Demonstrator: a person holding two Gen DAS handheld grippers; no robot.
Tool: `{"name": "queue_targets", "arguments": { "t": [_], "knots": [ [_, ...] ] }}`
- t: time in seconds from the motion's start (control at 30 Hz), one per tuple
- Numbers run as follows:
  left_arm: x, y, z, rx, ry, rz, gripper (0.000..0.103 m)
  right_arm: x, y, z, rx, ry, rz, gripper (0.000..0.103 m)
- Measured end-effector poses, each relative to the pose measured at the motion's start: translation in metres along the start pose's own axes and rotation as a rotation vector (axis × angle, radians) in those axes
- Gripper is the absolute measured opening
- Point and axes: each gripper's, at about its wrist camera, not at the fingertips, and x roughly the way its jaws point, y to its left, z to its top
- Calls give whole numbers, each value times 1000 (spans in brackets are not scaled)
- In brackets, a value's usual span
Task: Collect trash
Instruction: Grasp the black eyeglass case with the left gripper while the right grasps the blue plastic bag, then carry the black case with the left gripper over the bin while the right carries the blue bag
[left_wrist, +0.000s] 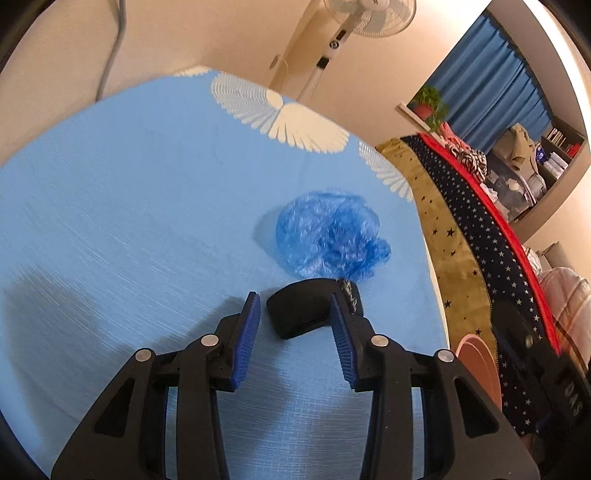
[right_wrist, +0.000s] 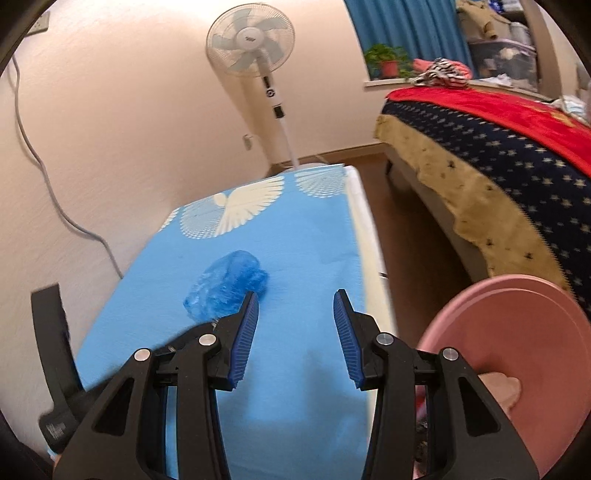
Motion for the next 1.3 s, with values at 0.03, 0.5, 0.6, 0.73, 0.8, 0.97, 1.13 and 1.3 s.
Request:
{"name": "queue_targets", "arguments": {
  "t": [0.03,0.5,0.6,0.73,0.8,0.97,1.13,1.3],
  "knots": [
    [1,0,-1,4,4,-7,38,7,2,2,0,8,14,43],
    [-15,10,1,-5,-47,42,12,111,23,16,25,209,133,44],
    [-16,11,1,-8,-47,45,12,120,26,11,28,240,165,18],
    [-19,9,2,-4,-50,44,12,109,30,8,-7,221,177,1],
    [-23,7,2,3,-57,41,12,97,30,8,-17,193,168,1],
    [-36,-5,1,37,-78,38,12,70,32,11,-37,141,134,1],
    [-55,-13,-5,59,-94,29,12,30,30,16,-76,81,82,1],
    [-78,-19,-12,78,-116,23,12,-11,21,13,-92,48,47,1]
  ]
}}
